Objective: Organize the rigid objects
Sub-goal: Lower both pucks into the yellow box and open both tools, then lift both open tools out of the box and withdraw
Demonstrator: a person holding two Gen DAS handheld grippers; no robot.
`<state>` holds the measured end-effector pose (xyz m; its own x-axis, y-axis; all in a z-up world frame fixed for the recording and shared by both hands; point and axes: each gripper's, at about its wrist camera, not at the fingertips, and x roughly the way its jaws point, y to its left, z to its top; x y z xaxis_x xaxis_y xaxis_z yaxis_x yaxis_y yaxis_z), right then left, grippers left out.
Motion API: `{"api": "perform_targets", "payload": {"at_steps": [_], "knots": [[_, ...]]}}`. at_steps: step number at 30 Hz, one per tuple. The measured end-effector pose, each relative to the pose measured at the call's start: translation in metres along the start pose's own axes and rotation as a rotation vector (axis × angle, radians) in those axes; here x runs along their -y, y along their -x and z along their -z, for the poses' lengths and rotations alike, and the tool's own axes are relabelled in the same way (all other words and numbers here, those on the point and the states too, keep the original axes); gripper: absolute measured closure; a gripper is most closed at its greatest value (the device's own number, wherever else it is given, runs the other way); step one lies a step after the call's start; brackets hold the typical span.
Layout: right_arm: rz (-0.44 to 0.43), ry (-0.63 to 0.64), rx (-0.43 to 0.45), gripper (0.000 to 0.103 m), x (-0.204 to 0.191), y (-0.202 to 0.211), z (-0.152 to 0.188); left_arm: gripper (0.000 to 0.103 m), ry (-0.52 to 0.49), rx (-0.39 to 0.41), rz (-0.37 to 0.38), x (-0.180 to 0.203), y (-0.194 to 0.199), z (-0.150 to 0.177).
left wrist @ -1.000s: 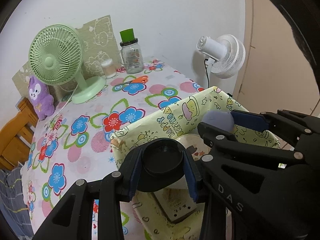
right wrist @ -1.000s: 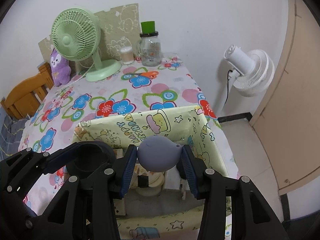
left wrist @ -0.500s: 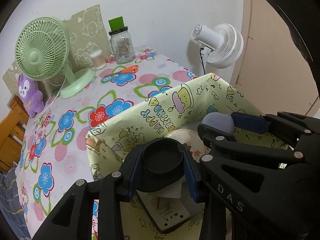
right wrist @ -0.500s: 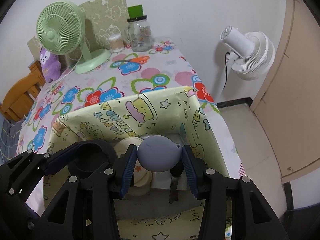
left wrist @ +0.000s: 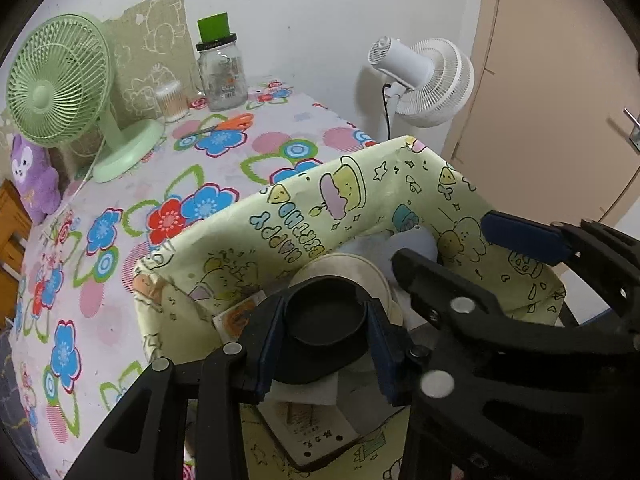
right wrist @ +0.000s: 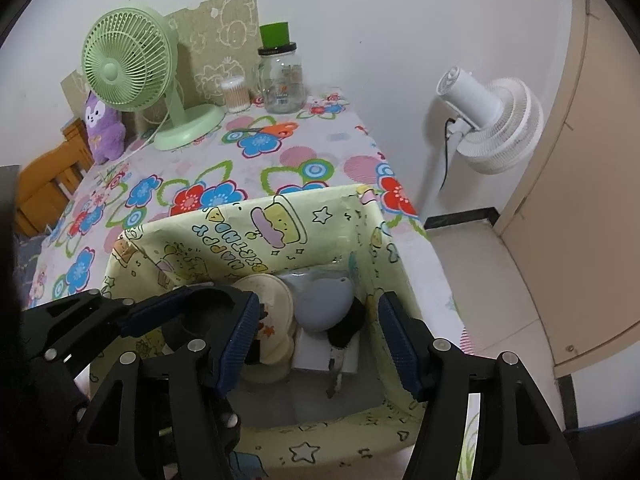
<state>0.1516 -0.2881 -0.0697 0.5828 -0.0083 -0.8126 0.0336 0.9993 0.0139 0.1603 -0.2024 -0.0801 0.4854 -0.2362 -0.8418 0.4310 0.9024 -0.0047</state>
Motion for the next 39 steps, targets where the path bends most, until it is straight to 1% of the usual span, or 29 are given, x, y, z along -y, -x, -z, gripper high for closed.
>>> {"api": "perform_targets", "payload": {"at_steps": [2,4,6,8,13,17,23,26,30,36,39], "knots": [[0.003,-0.012,0.003,0.037,0.003,0.001,0.001,0.060,-0.010,-0.002,0.011,0.002,-0.001,0.000],[-0.005,-0.026,0.006,0.037,0.005,0.003,0.003,0.054,-0.014,-0.007,0.016,0.003,-0.001,-0.001],[-0.011,-0.044,0.007,0.037,0.007,0.005,0.004,0.043,-0.019,-0.003,0.016,0.004,0.001,-0.001],[-0.012,-0.055,0.008,0.037,0.007,0.007,0.005,0.038,-0.024,0.003,0.013,0.005,0.003,-0.001],[-0.015,-0.080,0.010,0.037,0.009,0.010,0.008,0.029,-0.033,0.004,0.017,0.006,0.005,0.000],[-0.007,-0.089,0.012,0.037,0.009,0.014,0.011,0.022,-0.040,0.009,-0.002,0.008,0.009,0.003],[0.014,-0.074,0.036,0.037,0.004,0.026,0.017,0.019,-0.051,0.034,-0.032,0.009,0.022,0.010],[0.012,-0.070,0.047,0.037,0.001,0.032,0.020,0.018,-0.057,0.055,-0.053,0.010,0.032,0.014],[0.010,-0.060,0.063,0.037,-0.005,0.041,0.024,0.013,-0.073,0.099,-0.081,0.009,0.050,0.023],[0.001,-0.031,0.089,0.036,-0.021,0.055,0.030,0.012,-0.053,0.135,-0.106,-0.001,0.071,0.037],[-0.005,-0.017,0.103,0.034,-0.030,0.061,0.033,0.011,-0.037,0.152,-0.117,-0.009,0.080,0.045]]}}
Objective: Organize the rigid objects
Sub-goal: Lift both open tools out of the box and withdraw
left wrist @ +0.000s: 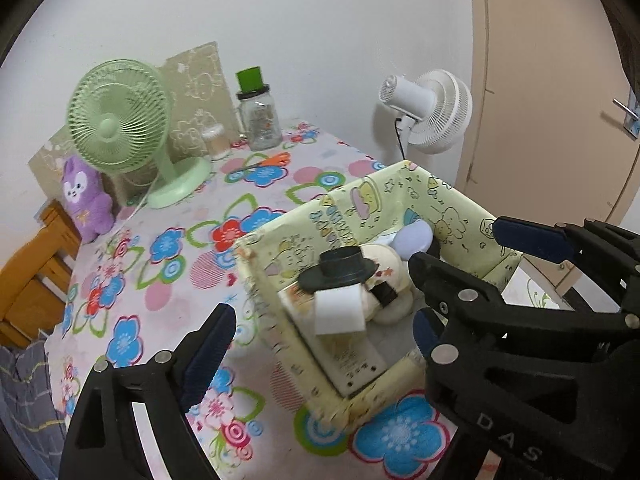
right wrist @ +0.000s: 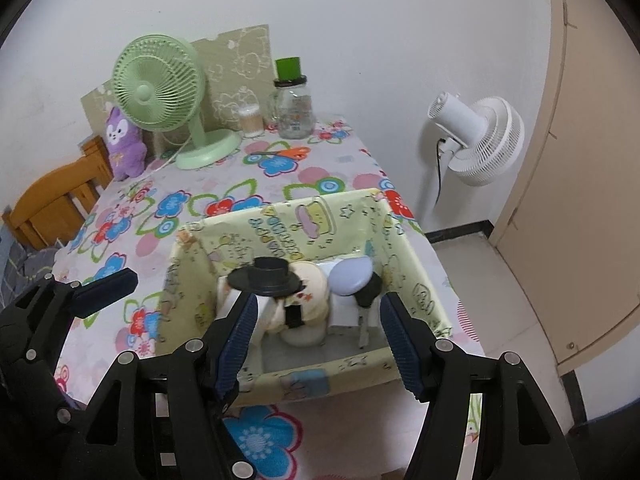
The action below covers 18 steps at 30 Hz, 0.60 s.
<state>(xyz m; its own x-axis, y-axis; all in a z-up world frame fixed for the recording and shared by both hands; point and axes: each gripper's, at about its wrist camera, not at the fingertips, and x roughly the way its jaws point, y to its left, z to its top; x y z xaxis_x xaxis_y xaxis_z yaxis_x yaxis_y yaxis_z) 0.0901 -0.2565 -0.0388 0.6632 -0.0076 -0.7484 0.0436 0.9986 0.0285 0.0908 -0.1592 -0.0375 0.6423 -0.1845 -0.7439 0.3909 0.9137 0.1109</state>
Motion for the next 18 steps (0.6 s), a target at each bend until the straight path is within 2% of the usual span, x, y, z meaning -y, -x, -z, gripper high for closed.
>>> {"api": "perform_targets", "payload": {"at_steps": [10,18], "knots": [[-0.016,0.033,0.043,0.025,-0.028,0.017,0.010,0.005,0.064,0.044,-0.048,-0.030,0.025,0.022],[-0.044,0.066,0.081,0.022,-0.053,0.031,0.018,0.004,0.130,0.075,-0.100,-0.058,0.046,0.043]]}}
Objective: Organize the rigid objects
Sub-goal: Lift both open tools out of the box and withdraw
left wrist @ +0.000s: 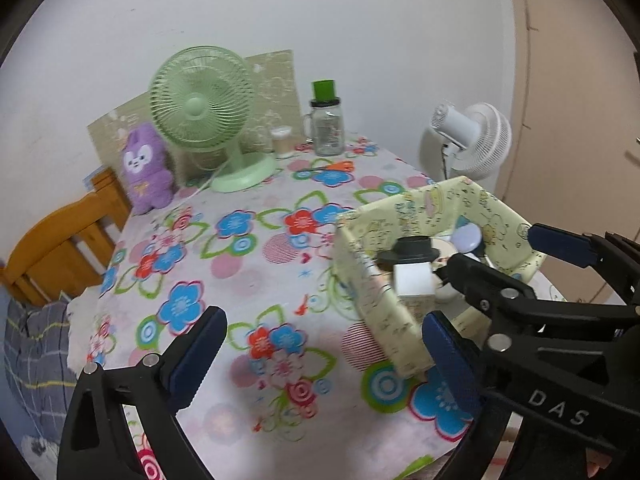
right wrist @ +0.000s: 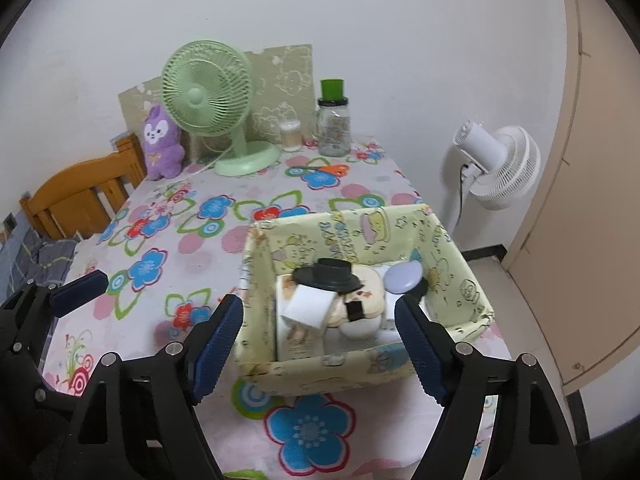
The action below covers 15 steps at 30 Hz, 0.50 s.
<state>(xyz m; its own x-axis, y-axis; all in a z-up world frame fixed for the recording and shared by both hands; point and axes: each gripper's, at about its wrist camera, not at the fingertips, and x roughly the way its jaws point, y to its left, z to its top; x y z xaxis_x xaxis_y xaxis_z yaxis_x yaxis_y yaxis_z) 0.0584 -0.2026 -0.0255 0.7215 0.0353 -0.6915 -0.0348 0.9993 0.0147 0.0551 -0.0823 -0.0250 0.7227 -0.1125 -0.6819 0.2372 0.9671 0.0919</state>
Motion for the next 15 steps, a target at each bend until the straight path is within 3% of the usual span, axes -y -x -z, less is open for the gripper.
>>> {"api": "perform_targets", "payload": {"at_steps": [15], "knots": [[-0.085,0.018,0.060,0.018,-0.031,0.019,0.005,0.003,0.133,0.066,-0.110,-0.054,0.040,0.024]]}}
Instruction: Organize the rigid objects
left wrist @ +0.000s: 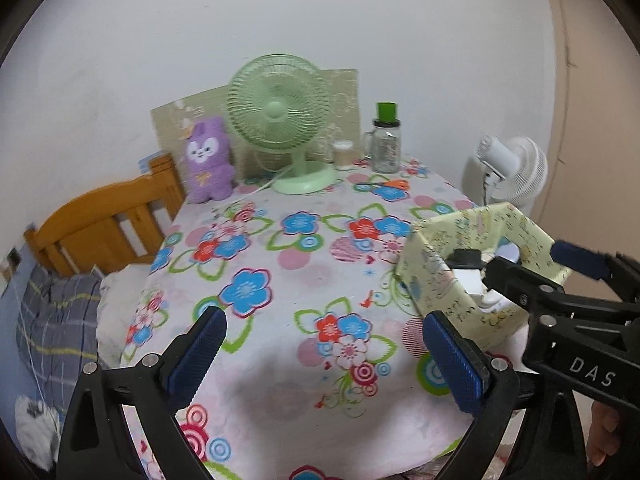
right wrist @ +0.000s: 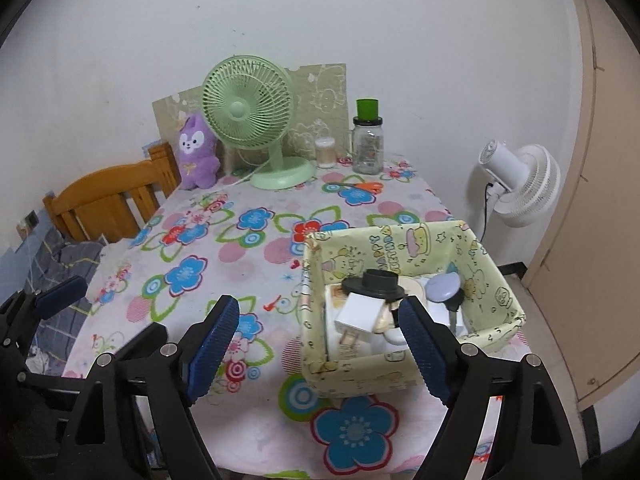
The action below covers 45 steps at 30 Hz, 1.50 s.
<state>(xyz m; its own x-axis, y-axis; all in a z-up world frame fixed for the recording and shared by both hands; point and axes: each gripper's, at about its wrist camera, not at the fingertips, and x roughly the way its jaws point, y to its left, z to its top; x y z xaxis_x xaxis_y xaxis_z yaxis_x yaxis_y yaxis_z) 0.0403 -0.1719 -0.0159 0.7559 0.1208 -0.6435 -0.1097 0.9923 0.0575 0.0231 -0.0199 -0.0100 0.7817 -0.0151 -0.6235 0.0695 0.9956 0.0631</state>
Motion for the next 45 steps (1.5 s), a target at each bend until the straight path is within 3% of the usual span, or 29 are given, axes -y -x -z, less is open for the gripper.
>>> {"api": "perform_targets", "payload": {"at_steps": [15,30,45], "knots": [[0.012,-0.001,0.105,0.009,-0.004,0.022,0.008,0.003,0.077,0.052,-0.047,-0.023,0.019,0.013],[0.041,0.039,0.154,0.008,-0.017,0.026,0.019,0.003,0.093,0.106,-0.018,-0.028,0.024,0.016],[0.069,0.044,0.188,0.008,-0.017,0.031,0.026,0.000,0.080,0.139,-0.037,-0.021,0.031,0.021]]}}
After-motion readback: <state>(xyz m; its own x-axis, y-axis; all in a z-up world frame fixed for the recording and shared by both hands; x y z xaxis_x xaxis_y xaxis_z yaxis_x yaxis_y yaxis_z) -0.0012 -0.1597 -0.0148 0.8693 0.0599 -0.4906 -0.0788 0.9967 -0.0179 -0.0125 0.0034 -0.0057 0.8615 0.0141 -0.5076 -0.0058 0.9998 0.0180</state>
